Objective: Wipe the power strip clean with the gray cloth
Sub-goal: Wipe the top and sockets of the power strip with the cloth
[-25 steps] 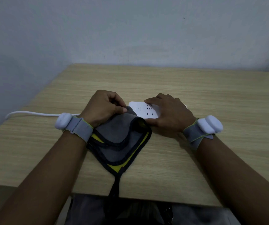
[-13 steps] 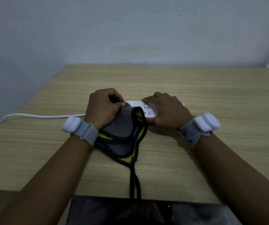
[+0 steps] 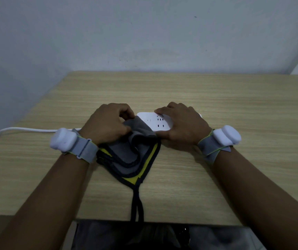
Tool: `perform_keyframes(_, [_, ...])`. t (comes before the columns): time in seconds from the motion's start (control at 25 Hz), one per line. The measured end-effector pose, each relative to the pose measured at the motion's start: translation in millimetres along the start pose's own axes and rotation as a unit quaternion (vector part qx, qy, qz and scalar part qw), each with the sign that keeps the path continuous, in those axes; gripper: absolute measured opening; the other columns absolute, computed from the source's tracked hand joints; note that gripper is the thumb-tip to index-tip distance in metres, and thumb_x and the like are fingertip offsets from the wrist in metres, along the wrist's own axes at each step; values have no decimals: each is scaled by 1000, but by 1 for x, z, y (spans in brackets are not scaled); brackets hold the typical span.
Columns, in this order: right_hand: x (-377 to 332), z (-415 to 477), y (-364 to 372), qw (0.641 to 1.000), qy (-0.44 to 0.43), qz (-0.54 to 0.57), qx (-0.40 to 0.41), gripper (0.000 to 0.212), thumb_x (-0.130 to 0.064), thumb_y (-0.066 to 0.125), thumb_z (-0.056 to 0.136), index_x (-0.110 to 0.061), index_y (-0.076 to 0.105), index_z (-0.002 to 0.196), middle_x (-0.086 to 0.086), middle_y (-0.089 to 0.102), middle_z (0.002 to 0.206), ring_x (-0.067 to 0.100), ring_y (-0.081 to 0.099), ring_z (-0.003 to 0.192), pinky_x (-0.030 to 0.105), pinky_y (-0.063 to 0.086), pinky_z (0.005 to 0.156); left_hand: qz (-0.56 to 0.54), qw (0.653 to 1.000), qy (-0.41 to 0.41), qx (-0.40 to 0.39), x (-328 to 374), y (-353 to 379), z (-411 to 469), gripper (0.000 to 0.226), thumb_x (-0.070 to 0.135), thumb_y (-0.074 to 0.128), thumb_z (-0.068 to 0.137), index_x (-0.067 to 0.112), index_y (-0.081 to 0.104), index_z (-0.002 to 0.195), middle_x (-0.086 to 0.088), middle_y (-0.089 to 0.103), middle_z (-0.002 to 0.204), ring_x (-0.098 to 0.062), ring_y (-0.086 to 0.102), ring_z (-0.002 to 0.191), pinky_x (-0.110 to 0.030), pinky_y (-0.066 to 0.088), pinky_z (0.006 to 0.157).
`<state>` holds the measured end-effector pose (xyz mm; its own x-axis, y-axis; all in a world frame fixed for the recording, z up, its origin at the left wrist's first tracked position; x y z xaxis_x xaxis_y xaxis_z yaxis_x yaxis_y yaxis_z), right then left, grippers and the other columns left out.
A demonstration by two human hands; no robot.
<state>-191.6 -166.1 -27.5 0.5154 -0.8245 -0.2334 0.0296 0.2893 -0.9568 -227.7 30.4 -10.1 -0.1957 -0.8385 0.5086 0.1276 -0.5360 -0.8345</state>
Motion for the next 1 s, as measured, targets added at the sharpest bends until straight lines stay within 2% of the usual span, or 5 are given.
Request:
perform_keyframes(0.16, [-1,-1,-1,1000,2,0,-2,75,-72,46,63,-37,50,128,-5,56,115,22,52,106,43,39,93,-18,999,-46,14,-11,4,8,20,20,71,78,22,76,97,3,73,98,-14,64,94,-20,42,75])
perform_keyframes(0.36, [1,-1,-1,1000,7,-5,6,45,-54,45,74,-33,54,113,-5,54,102,24,54,101,41,40,84,67,996,-7,-56,-13,13,22,23,28,56,94,16,74,90,-4,63,103,-26,57,93,-29,38,75])
perform_keyframes(0.6, [-1,0,-2,1000,-4,4,-15,76,-73,51,66,-35,48,132,-4,56,119,23,52,110,43,39,95,31,995,77,-60,-19,6,13,20,27,73,77,37,63,92,22,59,89,-9,51,92,-28,39,80])
perform_keyframes(0.84, [-1,-1,-2,1000,0,5,-3,64,-63,46,69,-39,49,128,-5,55,112,24,52,108,43,42,93,89,990,67,-86,-25,18,22,22,24,60,92,3,67,89,-12,53,95,-32,51,91,-41,41,77])
perform_keyframes(1.0, [0,0,-2,1000,-6,5,-13,76,-72,46,63,-38,48,131,-4,56,116,23,51,109,43,40,95,48,992,57,-99,-25,18,22,15,27,66,87,18,67,100,-3,52,103,-23,46,98,-39,39,83])
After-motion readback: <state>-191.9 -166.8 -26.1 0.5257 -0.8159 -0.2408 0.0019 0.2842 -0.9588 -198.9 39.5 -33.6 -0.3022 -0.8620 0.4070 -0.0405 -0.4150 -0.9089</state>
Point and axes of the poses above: each hand's wrist, its own z-axis towards the middle knuckle, its own y-axis out of the palm, x = y × z, the point moved 5 cm from there along z, towards the middle knuckle
